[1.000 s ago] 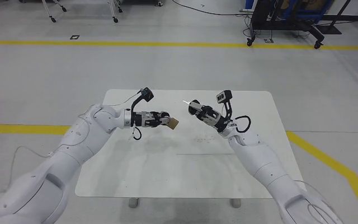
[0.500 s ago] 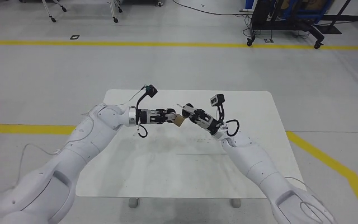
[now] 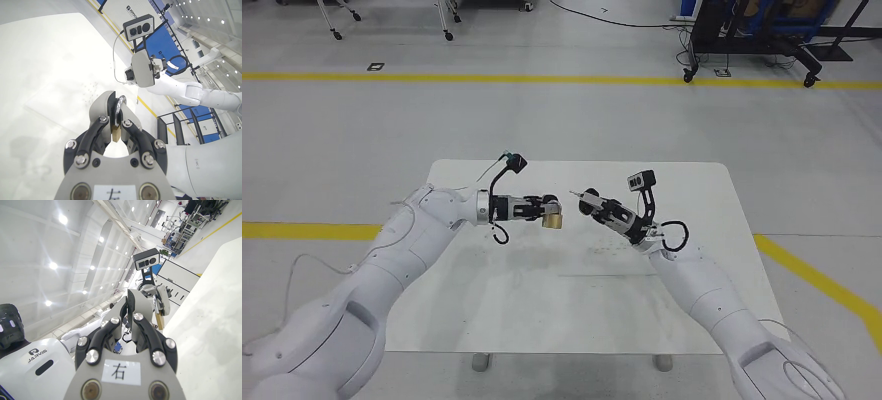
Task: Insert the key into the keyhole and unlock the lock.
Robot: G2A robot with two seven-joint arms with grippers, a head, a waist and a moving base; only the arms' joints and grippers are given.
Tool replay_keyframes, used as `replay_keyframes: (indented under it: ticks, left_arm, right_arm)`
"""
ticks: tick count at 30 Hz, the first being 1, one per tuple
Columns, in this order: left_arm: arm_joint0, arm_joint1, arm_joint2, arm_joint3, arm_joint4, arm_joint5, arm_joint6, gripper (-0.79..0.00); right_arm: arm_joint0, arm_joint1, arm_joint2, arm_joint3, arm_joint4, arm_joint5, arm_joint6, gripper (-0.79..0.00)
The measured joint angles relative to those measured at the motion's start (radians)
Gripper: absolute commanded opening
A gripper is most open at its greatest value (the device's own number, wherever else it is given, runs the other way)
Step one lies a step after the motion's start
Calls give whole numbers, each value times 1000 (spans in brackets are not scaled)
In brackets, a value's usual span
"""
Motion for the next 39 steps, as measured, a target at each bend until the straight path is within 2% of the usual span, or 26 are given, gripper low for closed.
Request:
replay_keyframes:
  ticks: [4, 6, 9, 10, 13, 16, 19, 21, 34, 36, 39]
  left_arm:
    - [1, 0, 0, 0, 2, 1, 2, -785]
    - [11, 0, -3, -9, 20, 36, 26, -785]
    - [61, -3, -37, -45, -48, 218, 27, -785]
    - [74, -4, -57, -44, -136, 298, -26, -785]
    - [93, -17, -83, -19, -403, 454, -181, -785]
    - [94, -39, -80, 21, -508, 528, -217, -785]
    - [87, -63, -75, 57, -525, 546, -223, -785]
    - [82, -67, -71, 65, -511, 546, -225, -785]
    - [85, -66, -70, 60, -494, 549, -218, -785]
    - [97, -62, -76, 48, -466, 572, -179, -785]
    - [116, -55, -94, 34, -475, 653, -162, -785]
  right_arm:
    - [0, 0, -1, 0, 0, 0, 0, -785]
    - [0, 0, -1, 0, 0, 0, 0, -785]
    - [-20, 4, 13, -17, -30, 2, -45, -785]
    - [-32, 9, 24, -23, -53, 0, -75, -785]
    - [-56, 21, 52, -44, -133, -6, -151, -785]
    - [-89, 36, 91, -94, -204, -7, -214, -785]
    - [-125, 54, 138, -152, -270, 13, -262, -785]
    - [-128, 55, 142, -157, -277, 16, -265, -785]
    - [-126, 55, 140, -154, -272, 15, -263, -785]
    - [-125, 56, 143, -158, -290, 22, -274, -785]
    - [-112, 64, 156, -170, -402, 21, -297, -785]
